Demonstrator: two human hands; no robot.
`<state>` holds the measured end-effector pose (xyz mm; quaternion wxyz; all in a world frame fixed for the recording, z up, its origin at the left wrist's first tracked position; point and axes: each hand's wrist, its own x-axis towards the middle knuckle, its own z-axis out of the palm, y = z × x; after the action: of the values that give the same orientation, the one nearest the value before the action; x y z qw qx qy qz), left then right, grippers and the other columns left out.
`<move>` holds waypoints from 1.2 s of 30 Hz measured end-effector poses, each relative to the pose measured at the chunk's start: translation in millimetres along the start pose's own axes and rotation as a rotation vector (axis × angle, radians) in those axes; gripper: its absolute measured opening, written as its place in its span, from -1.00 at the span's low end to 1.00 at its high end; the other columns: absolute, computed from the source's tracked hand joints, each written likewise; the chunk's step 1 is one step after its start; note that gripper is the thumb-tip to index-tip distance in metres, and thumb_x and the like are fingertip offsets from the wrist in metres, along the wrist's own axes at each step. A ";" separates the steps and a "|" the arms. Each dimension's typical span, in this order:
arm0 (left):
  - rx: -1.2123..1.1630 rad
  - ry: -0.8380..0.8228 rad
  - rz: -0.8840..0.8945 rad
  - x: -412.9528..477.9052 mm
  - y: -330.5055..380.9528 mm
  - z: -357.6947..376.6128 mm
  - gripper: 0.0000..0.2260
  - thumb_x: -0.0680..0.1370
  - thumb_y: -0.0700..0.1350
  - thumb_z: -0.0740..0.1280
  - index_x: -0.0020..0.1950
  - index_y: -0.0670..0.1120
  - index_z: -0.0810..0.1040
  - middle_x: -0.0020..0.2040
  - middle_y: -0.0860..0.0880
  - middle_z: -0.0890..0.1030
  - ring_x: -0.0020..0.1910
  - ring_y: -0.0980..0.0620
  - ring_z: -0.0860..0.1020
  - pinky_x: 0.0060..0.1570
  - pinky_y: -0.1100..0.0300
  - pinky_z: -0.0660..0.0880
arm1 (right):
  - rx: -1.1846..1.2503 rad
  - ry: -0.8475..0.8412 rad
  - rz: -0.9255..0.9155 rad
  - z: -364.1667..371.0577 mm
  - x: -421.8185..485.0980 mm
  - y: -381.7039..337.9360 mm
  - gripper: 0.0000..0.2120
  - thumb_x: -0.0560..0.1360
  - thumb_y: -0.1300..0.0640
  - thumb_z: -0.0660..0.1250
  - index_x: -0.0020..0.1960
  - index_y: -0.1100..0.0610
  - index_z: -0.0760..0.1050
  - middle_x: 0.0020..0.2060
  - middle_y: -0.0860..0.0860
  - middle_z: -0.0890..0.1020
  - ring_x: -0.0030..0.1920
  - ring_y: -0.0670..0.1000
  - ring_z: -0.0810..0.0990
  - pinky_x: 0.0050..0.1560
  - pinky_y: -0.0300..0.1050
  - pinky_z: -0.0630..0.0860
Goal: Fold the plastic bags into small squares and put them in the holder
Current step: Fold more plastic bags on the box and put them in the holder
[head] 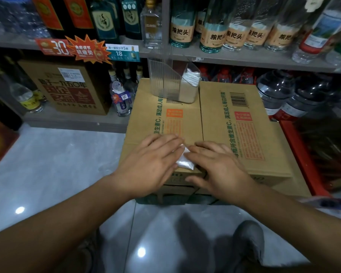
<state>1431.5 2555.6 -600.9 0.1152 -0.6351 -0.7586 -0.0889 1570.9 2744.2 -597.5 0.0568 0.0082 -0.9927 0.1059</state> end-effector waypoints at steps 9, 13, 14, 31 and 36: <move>-0.112 -0.022 -0.106 -19.9 10.4 5.8 -0.53 0.63 0.07 0.14 0.45 -0.12 0.50 0.42 -0.06 0.53 0.37 -0.06 0.47 0.29 0.10 0.28 | 0.055 0.300 -0.085 8.2 -6.5 -13.9 -0.74 0.52 0.02 0.31 0.12 0.05 0.67 0.10 -0.05 0.68 0.06 0.09 0.61 -0.02 0.06 0.54; -0.188 0.073 -0.167 -21.5 10.5 4.5 -0.61 0.61 0.05 0.19 0.34 -0.09 0.58 0.27 -0.01 0.64 0.24 -0.04 0.57 0.17 0.08 0.40 | 0.184 0.300 -0.082 3.5 -3.8 -16.5 -0.78 0.53 0.10 0.35 0.13 0.07 0.67 0.15 -0.03 0.68 0.07 0.06 0.64 0.05 0.07 0.58; -0.220 0.082 -0.191 -20.8 11.2 2.4 -0.62 0.61 0.05 0.19 0.33 -0.06 0.59 0.24 0.02 0.65 0.21 -0.02 0.59 0.15 0.08 0.43 | 0.207 0.287 -0.088 -0.6 -2.5 -18.0 -0.78 0.55 0.11 0.34 0.16 0.07 0.66 0.15 -0.04 0.68 0.10 0.04 0.65 0.08 0.05 0.59; -0.995 0.001 -0.584 6.2 -3.3 -38.6 -0.88 0.57 -0.09 0.44 0.08 0.09 0.68 -0.12 0.10 0.70 -0.14 0.16 0.64 -0.13 0.13 0.59 | 0.789 0.138 0.275 -47.3 44.0 -38.1 -0.83 0.46 0.16 0.53 0.00 -0.04 0.63 -0.18 -0.17 0.69 -0.17 -0.19 0.64 -0.18 -0.27 0.59; -1.117 0.084 -0.712 11.8 -16.4 -60.7 -0.94 0.55 -0.14 0.46 -0.03 0.01 0.70 -0.17 -0.08 0.72 -0.23 0.02 0.64 -0.13 0.02 0.58 | 0.776 0.239 0.193 -63.3 64.9 -44.8 -0.83 0.50 0.20 0.48 -0.02 -0.07 0.64 -0.16 -0.15 0.69 -0.11 -0.18 0.65 -0.10 -0.27 0.60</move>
<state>1417.1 2546.8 -539.2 -0.2382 -0.3056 -0.7570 -0.5261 1514.8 2713.4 -519.3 0.1540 -0.0764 -0.8619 0.4771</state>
